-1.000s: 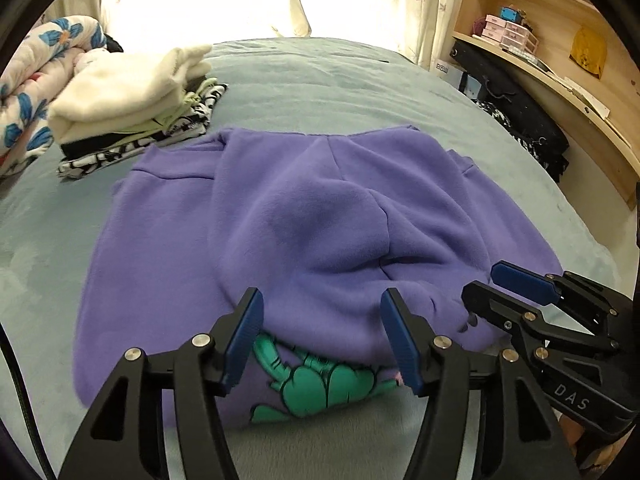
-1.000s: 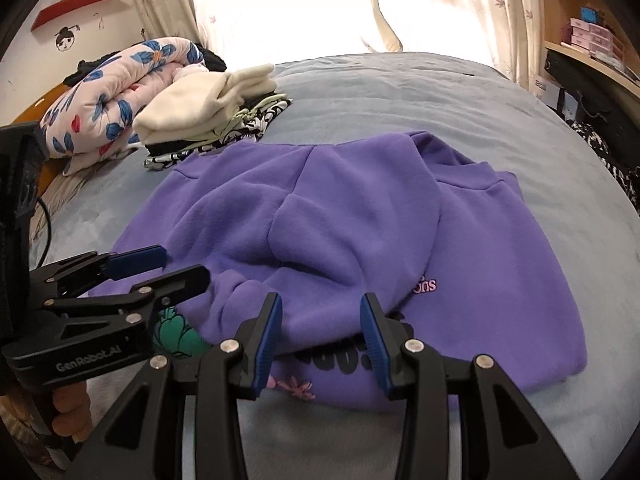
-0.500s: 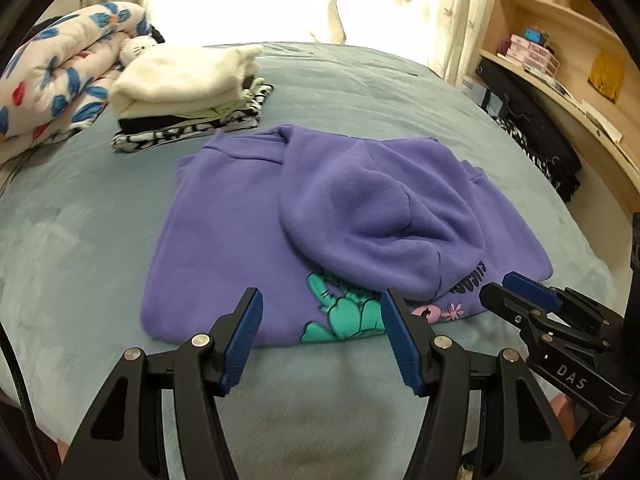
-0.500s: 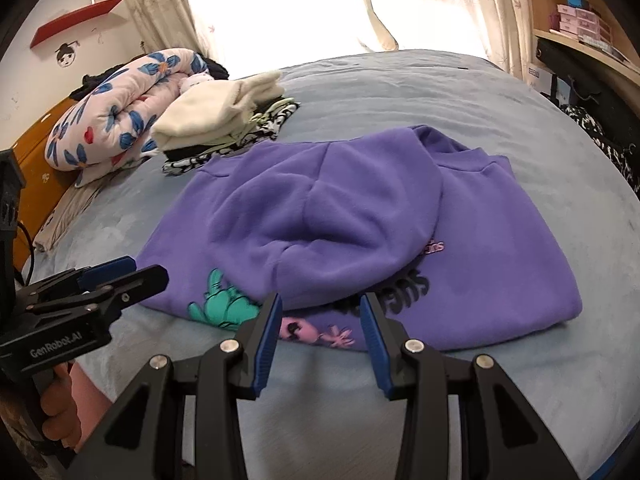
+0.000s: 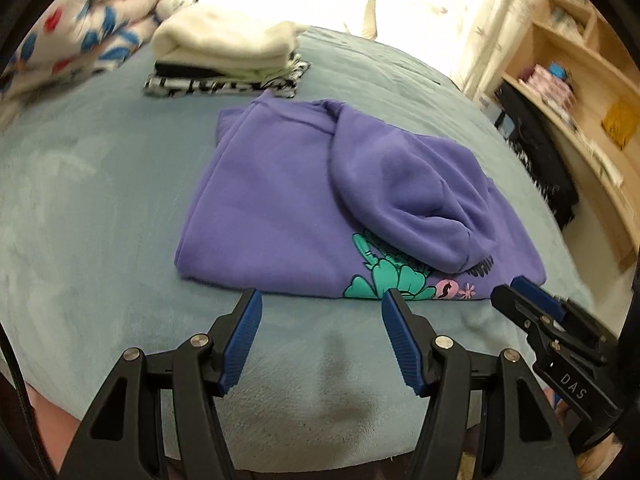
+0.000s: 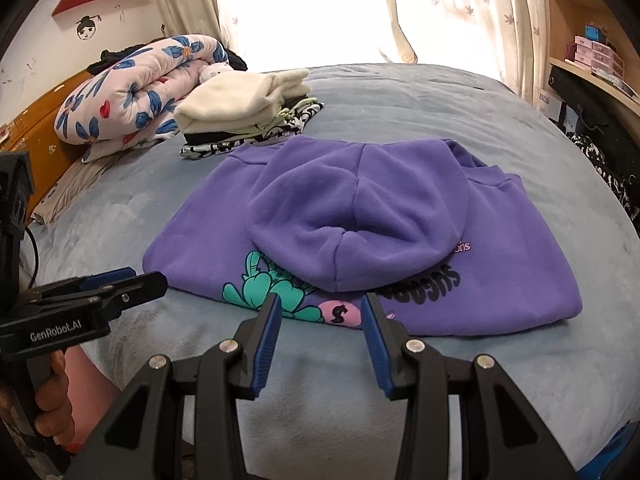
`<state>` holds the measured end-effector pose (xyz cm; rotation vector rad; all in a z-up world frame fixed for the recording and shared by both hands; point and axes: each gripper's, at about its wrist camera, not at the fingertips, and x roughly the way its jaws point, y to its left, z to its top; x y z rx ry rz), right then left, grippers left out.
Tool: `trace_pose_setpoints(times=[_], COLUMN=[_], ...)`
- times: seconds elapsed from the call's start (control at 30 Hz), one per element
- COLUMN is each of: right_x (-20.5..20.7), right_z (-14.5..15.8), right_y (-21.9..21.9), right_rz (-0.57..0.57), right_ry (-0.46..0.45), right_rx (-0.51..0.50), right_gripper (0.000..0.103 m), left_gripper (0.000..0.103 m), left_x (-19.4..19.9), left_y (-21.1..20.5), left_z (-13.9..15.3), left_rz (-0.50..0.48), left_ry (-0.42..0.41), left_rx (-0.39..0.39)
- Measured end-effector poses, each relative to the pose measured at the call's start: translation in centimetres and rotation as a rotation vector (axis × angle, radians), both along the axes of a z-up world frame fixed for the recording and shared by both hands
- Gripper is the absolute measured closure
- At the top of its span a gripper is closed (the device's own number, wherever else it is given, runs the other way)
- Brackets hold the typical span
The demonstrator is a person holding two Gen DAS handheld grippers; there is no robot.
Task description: Fold large clothes
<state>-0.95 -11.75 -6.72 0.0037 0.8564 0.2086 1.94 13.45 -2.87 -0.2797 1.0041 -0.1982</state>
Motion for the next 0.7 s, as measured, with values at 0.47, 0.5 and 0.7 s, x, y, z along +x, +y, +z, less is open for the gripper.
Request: trace_pose_setpoints(times=[0.47, 0.5, 0.7], right_x=[1.5, 1.5, 2.4], right_z=[-0.5, -0.4, -0.8], right_y=[0.6, 0.6, 0.6], right_rz=[-0.018, -0.018, -0.023], right_ry=[0.016, 0.014, 0.024], right_rx=[-0.008, -0.009, -0.017], right_gripper=[0.062, 0.062, 0.062], left_gripper=[0.042, 0.042, 0.042], left_x=[2.9, 3.2, 6.1], left_y=[5.5, 5.4, 4.5], left_z=[-7.7, -7.9, -8.8], left_rz=[0.166, 0.170, 0.161], left_ry=[0.076, 0.064, 0.023], left_rx=[-0.383, -0.386, -0.362])
